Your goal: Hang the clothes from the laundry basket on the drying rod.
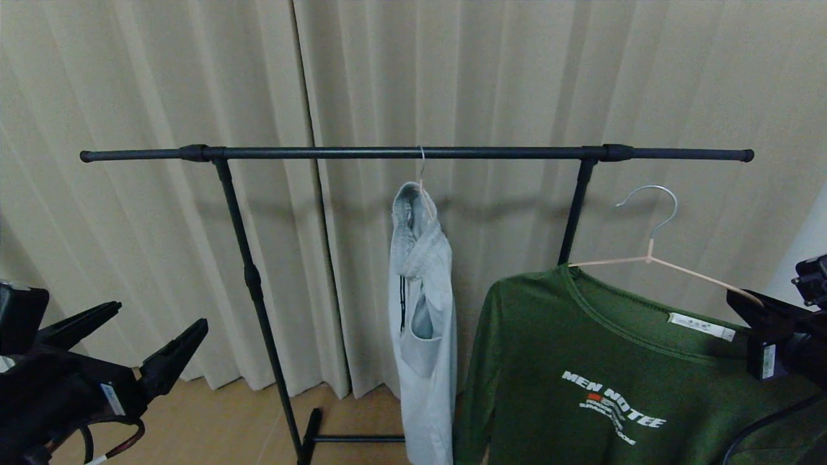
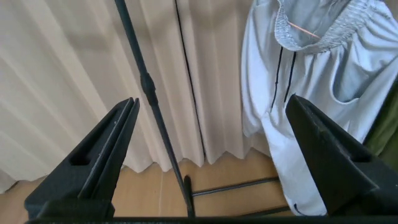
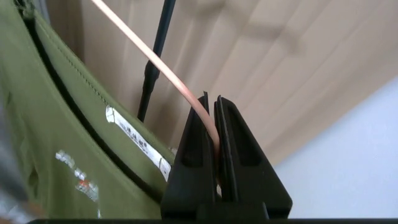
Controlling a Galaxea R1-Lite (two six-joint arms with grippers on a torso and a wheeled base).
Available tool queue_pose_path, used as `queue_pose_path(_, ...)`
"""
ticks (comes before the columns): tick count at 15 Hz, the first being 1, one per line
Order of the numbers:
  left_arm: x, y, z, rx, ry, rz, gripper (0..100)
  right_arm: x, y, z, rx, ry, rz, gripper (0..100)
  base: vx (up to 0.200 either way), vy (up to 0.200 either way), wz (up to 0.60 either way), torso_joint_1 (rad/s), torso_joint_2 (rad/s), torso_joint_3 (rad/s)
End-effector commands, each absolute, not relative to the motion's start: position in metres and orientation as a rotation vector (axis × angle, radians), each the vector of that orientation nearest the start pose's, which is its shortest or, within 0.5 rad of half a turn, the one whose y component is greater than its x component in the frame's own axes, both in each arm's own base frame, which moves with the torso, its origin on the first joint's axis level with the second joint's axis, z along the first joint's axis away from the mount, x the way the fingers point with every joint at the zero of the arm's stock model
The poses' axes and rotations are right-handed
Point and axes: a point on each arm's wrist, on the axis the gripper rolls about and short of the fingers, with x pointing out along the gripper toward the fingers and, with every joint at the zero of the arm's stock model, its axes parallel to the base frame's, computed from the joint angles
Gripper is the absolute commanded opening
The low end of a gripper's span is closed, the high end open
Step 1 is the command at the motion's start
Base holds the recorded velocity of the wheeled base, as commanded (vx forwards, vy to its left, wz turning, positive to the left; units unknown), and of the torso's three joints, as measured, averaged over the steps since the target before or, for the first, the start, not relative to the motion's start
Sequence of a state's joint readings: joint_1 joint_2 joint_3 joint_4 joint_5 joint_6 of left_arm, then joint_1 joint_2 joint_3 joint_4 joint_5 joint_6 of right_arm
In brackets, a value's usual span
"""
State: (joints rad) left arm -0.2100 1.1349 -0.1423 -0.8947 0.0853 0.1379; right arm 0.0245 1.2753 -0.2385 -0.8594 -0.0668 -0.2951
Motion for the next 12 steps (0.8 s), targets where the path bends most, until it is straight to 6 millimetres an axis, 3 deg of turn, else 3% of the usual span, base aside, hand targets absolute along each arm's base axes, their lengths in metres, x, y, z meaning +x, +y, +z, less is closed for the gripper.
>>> queue_pose_path(1,0.129,-0.026,0.159,0.155,0.073,-0.130,100,0.171,0.003,0.151,-0.306,0.201,-0.013,0,0.000,0.000,0.00,0.000,0.00,0.000)
queue_pose_path(6,0.117,-0.025,0.165,0.150,0.012,-0.190,100,0.171,0.003,0.154,-0.304,0.188,-0.017,0,0.200,0.000,0.00,-0.002,0.00,0.008)
queue_pose_path(12,0.116,-0.025,0.164,0.150,0.013,-0.198,100,0.170,0.006,0.153,-0.306,0.187,-0.002,0,0.200,0.000,0.00,0.003,0.00,0.001)
